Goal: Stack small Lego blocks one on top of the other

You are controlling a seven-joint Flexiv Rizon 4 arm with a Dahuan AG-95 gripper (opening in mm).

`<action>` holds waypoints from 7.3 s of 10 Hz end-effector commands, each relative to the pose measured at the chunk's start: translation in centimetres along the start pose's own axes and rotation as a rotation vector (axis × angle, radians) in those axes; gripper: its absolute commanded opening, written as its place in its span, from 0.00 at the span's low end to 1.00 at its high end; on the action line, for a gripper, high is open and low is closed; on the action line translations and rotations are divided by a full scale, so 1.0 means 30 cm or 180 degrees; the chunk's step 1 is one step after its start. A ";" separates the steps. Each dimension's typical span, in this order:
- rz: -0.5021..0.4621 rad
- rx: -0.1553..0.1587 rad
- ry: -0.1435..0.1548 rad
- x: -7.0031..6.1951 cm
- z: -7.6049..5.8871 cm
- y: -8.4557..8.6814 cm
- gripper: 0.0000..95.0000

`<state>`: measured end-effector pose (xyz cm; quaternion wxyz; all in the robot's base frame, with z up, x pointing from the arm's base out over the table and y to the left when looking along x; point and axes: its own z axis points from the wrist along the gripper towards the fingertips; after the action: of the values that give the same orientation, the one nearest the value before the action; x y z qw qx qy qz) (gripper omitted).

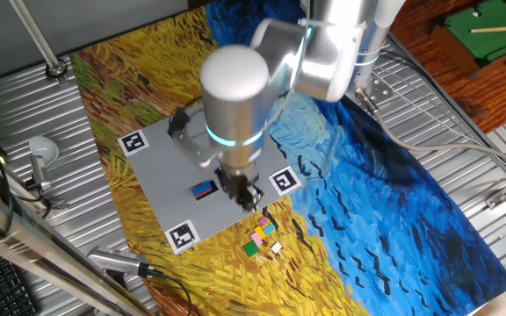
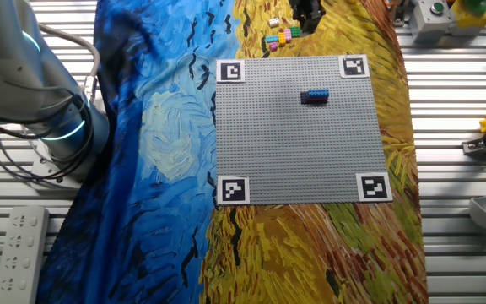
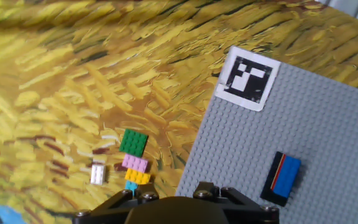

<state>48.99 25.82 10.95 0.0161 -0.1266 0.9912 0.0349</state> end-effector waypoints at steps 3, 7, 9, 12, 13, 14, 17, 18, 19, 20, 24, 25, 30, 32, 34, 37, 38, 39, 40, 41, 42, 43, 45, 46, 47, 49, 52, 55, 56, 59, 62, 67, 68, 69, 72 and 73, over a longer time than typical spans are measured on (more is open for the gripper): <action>0.0112 0.0040 -0.0010 -0.038 0.076 0.095 0.40; -0.0043 0.0061 -0.0043 -0.030 0.089 0.110 0.40; -0.0244 0.0060 -0.0020 -0.030 0.089 0.110 0.40; -0.0342 0.0042 -0.0029 -0.030 0.089 0.110 0.40; -0.0261 0.0027 -0.0028 -0.030 0.089 0.110 0.40; -0.0178 0.0023 -0.0027 -0.032 0.097 0.114 0.40; -0.0035 0.0019 -0.0033 -0.049 0.140 0.143 0.40; 0.0030 0.0036 -0.0019 -0.053 0.162 0.157 0.40; 0.0060 0.0036 -0.0027 -0.049 0.185 0.162 0.40; 0.0070 0.0039 -0.0062 -0.045 0.234 0.165 0.40; 0.0081 0.0045 -0.0108 -0.045 0.267 0.166 0.40; 0.0073 0.0042 -0.0118 -0.042 0.241 0.163 0.40; 0.0161 -0.0022 -0.0148 -0.042 0.241 0.163 0.40; 0.0209 -0.0025 -0.0148 -0.046 0.252 0.163 0.40; 0.0262 -0.0026 -0.0156 -0.063 0.299 0.163 0.40; 0.0319 -0.0038 -0.0150 -0.066 0.314 0.165 0.40; 0.0351 -0.0047 -0.0148 -0.068 0.317 0.167 0.40; 0.0369 -0.0048 -0.0147 -0.068 0.320 0.168 0.40; 0.0437 -0.0049 -0.0140 -0.067 0.326 0.169 0.40; 0.0479 -0.0051 -0.0132 -0.066 0.330 0.168 0.40; 0.0499 -0.0049 -0.0130 -0.066 0.332 0.168 0.40; 0.0517 -0.0050 -0.0131 -0.066 0.334 0.167 0.40; 0.0541 -0.0048 -0.0132 -0.062 0.341 0.170 0.40; 0.0549 -0.0045 -0.0132 -0.062 0.343 0.170 0.40; 0.0549 -0.0043 -0.0132 -0.061 0.345 0.171 0.40; 0.0549 -0.0040 -0.0133 -0.062 0.350 0.173 0.20; 0.0524 -0.0031 -0.0136 -0.064 0.352 0.175 0.20; 0.0513 -0.0028 -0.0131 -0.065 0.354 0.176 0.20; 0.0513 -0.0028 -0.0131 -0.065 0.354 0.176 0.20; 0.0513 -0.0028 -0.0131 -0.065 0.354 0.176 0.20; 0.0513 -0.0028 -0.0131 -0.065 0.354 0.176 0.20; 0.0513 -0.0028 -0.0131 -0.065 0.354 0.176 0.20; 0.0513 -0.0028 -0.0131 -0.065 0.354 0.176 0.20; 0.0513 -0.0028 -0.0131 -0.065 0.354 0.176 0.20; 0.0513 -0.0028 -0.0131 -0.065 0.354 0.176 0.20; 0.0394 -0.0034 -0.0162 -0.069 0.350 0.173 0.20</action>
<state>49.90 32.12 0.96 0.0340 -0.0468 0.9974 0.0428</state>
